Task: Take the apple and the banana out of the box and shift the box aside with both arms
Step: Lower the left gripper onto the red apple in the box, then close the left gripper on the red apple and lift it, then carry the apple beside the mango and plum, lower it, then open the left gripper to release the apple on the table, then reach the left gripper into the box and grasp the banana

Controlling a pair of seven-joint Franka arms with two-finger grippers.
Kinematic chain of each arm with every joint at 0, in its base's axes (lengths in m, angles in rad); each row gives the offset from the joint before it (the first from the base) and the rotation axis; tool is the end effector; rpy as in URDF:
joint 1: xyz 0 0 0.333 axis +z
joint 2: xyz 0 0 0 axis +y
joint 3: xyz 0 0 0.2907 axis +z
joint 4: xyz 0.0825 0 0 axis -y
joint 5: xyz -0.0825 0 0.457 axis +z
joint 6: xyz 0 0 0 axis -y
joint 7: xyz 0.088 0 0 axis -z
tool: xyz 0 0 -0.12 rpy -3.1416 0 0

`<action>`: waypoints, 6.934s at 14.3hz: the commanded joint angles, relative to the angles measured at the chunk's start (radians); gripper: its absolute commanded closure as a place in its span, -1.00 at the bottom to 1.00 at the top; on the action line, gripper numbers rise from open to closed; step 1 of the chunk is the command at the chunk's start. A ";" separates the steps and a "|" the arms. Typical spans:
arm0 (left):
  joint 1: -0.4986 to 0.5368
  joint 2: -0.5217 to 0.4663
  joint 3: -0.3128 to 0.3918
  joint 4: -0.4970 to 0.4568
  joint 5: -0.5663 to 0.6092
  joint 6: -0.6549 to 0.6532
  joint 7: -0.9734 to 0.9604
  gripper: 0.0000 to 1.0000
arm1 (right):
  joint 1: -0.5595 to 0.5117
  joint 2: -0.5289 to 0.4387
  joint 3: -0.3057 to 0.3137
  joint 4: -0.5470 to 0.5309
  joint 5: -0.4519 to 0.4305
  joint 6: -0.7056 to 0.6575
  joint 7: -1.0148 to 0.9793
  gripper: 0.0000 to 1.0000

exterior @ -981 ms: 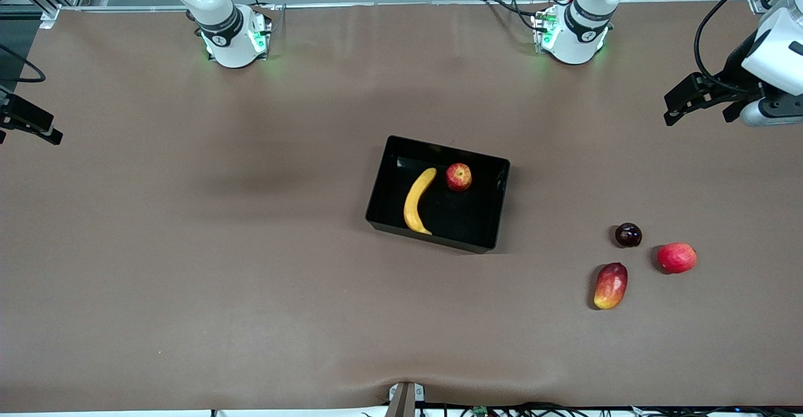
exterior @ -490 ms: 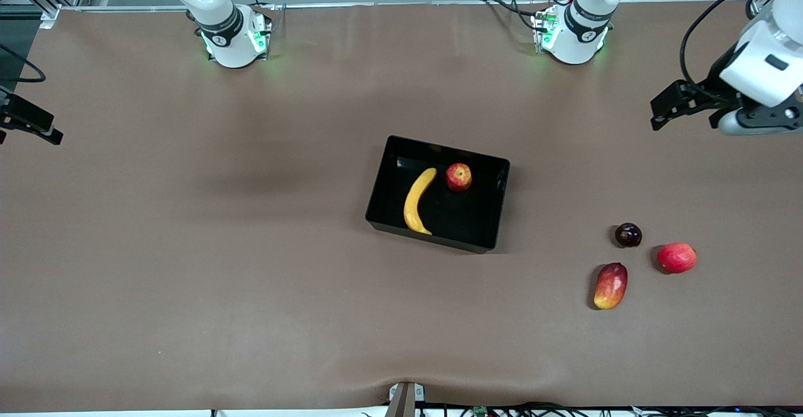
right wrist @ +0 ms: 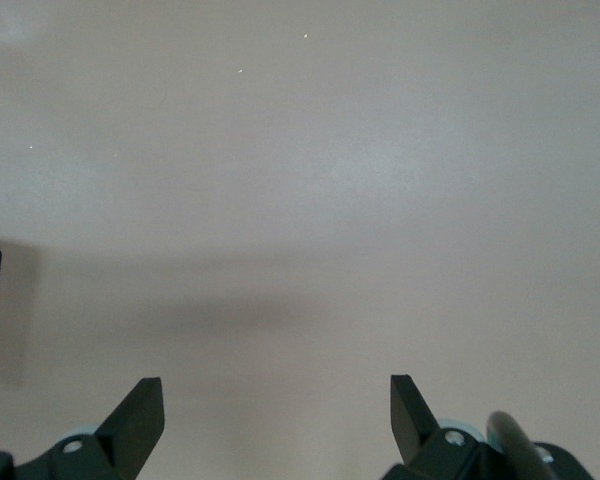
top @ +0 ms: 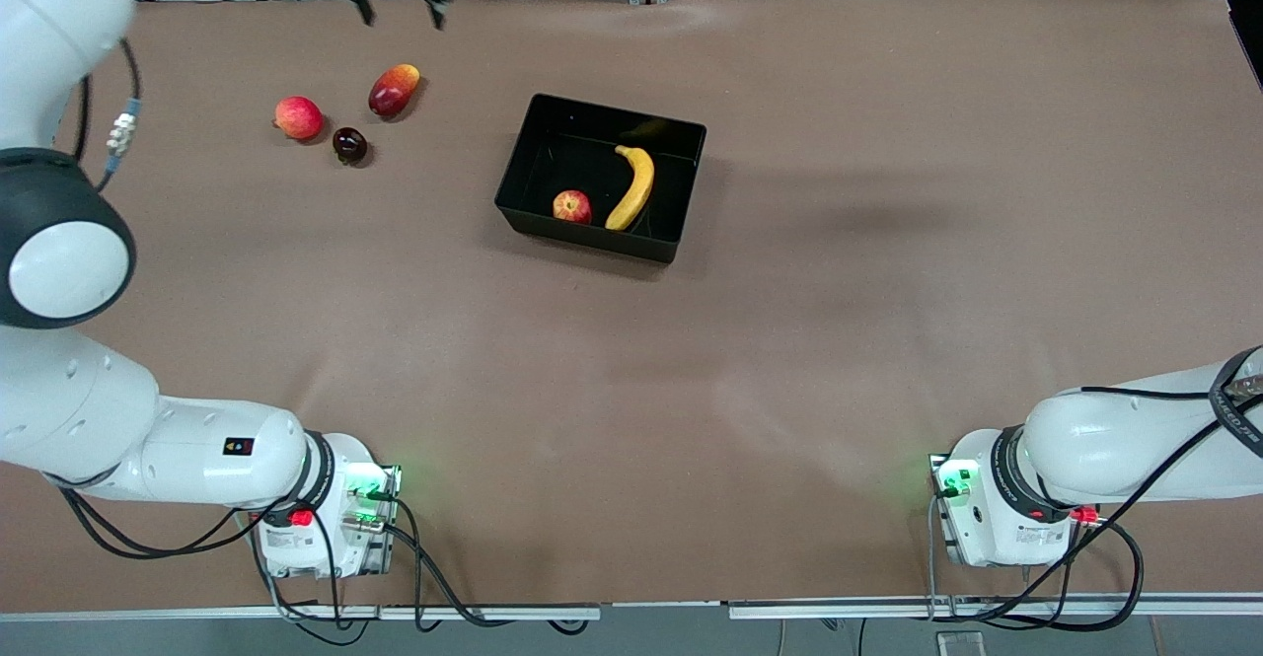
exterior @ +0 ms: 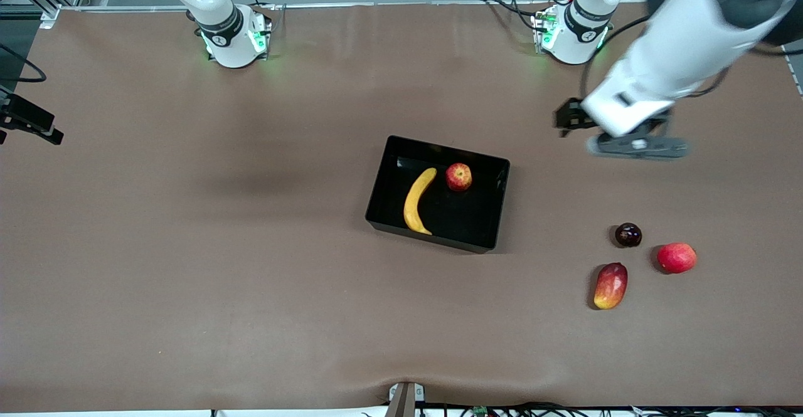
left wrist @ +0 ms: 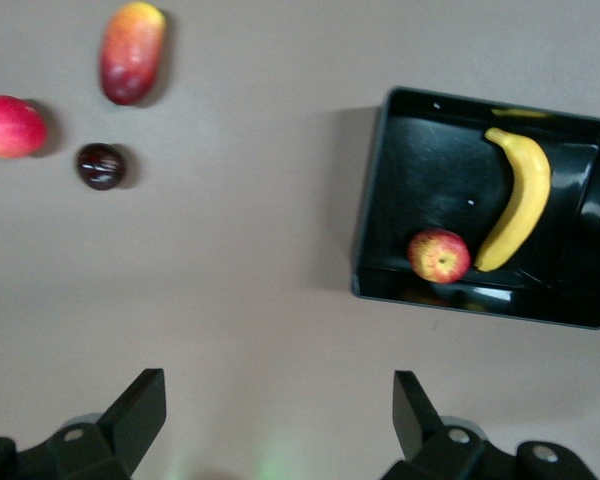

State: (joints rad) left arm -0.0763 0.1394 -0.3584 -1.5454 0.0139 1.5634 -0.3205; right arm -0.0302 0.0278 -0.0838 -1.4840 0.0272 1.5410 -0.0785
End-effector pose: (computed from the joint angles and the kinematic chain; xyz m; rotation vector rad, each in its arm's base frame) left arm 0.6010 -0.2651 0.5151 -3.1221 0.1788 0.1840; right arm 0.6297 -0.0681 0.6133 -3.1188 0.0534 -0.0492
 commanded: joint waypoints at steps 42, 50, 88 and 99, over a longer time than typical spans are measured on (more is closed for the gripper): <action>-0.173 0.315 -0.013 0.051 0.275 0.319 -0.285 1.00 | -0.010 0.017 0.009 0.007 0.003 0.004 -0.009 -1.00; 0.116 0.321 -0.013 0.045 0.255 0.317 0.115 1.00 | -0.005 0.017 0.009 0.007 0.003 0.004 -0.009 -1.00; -0.047 0.396 -0.264 -0.130 0.400 0.598 -0.396 -1.00 | -0.002 0.017 0.010 0.005 0.005 0.002 -0.009 -1.00; -0.206 0.673 -0.249 -0.032 0.517 0.720 -0.451 -1.00 | -0.002 0.017 0.010 0.005 0.005 0.002 -0.009 -1.00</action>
State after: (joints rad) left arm -0.2505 0.7750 -0.6140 -1.6094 0.5023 2.2586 -0.7348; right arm -0.0290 0.0413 -0.0763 -1.4859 0.0279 1.5454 -0.0801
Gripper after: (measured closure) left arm 0.000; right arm 0.000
